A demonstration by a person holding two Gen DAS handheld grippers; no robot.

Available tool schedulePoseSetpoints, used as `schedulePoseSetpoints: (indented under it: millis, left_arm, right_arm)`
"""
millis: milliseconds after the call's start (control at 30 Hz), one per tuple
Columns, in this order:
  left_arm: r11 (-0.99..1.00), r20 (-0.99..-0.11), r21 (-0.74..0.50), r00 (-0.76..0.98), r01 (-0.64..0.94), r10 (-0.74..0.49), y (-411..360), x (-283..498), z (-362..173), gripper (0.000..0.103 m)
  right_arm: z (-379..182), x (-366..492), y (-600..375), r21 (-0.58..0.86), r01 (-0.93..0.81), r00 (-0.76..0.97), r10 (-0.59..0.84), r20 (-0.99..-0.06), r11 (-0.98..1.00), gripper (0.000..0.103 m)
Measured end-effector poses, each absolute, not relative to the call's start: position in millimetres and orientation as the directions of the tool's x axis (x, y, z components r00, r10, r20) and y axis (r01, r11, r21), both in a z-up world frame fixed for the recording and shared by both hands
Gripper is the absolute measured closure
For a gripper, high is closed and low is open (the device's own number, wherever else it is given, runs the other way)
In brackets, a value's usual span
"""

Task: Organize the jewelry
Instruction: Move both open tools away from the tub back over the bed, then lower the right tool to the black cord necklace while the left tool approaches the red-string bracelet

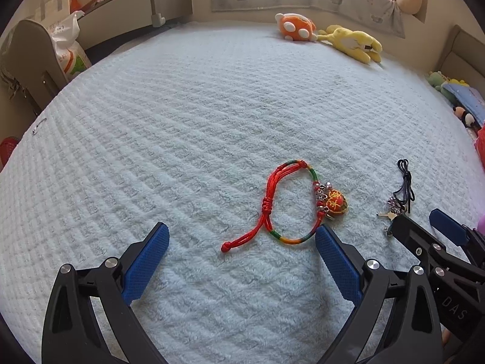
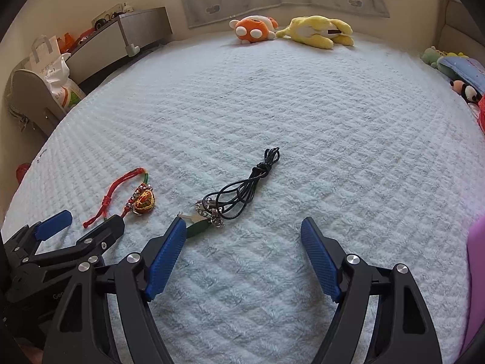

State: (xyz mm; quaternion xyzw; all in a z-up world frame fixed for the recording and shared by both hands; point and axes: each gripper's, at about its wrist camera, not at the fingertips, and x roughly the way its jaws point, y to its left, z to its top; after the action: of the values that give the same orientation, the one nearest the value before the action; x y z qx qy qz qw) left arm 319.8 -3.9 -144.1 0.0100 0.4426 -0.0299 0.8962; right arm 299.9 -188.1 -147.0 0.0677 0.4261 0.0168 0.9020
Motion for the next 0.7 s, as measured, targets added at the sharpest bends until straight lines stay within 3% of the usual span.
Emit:
schedulePoseSetpoints:
  millis: [700]
  left_arm:
    - [0.999, -0.826, 0.029, 0.564, 0.042, 0.0, -5, 359, -155, 0.005]
  right_arm:
    - [-152, 319, -189, 0.116, 0.038, 0.628, 0.067, -0.776, 0.992, 0.031]
